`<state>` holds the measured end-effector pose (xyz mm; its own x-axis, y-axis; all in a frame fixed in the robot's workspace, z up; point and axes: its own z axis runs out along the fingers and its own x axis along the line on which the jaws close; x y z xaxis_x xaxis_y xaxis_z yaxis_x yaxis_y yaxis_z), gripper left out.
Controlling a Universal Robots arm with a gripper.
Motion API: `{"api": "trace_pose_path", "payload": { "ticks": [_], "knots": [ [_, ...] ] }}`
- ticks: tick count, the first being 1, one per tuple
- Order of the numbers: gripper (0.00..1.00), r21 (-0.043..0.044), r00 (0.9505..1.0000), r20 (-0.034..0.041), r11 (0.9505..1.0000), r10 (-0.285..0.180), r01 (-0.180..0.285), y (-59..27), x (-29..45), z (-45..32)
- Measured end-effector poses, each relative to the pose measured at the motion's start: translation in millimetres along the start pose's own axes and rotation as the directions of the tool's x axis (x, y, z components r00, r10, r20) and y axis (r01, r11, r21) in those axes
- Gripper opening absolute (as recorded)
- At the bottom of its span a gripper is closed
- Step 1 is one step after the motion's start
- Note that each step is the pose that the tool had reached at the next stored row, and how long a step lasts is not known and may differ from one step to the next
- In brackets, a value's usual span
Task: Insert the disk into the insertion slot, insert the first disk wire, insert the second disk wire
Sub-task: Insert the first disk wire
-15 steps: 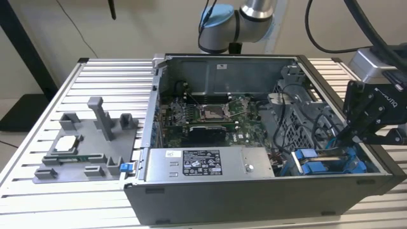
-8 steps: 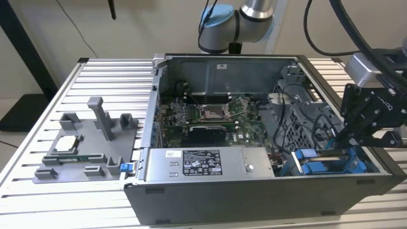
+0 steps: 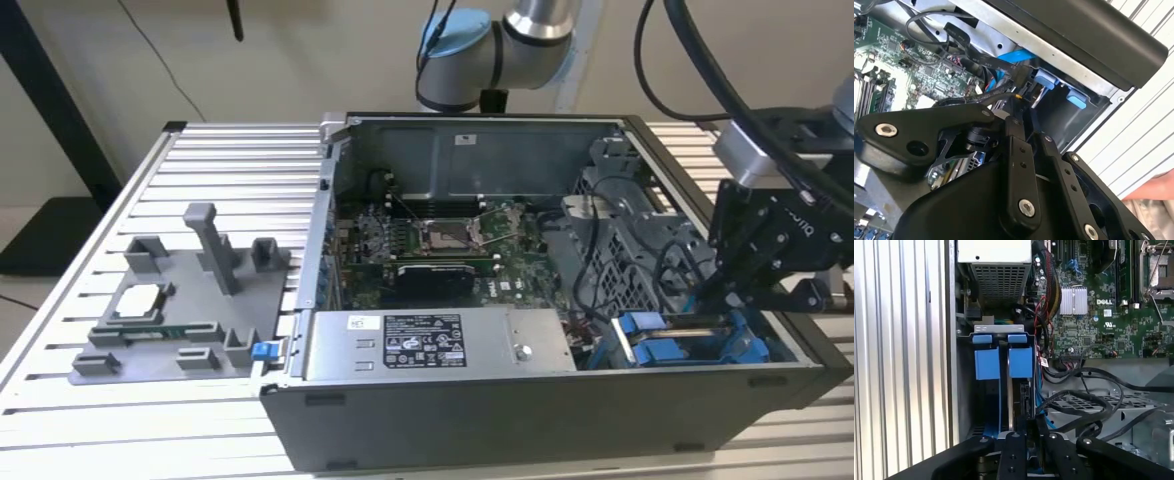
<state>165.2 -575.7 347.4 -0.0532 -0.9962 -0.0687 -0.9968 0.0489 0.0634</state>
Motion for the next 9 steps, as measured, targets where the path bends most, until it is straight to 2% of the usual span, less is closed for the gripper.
{"api": "trace_pose_path", "payload": {
  "ticks": [9],
  "knots": [
    [0.0,0.0001,1.0,0.0,1.0,0.001,-0.001,-0.2,0.2,4.2]
  ]
}}
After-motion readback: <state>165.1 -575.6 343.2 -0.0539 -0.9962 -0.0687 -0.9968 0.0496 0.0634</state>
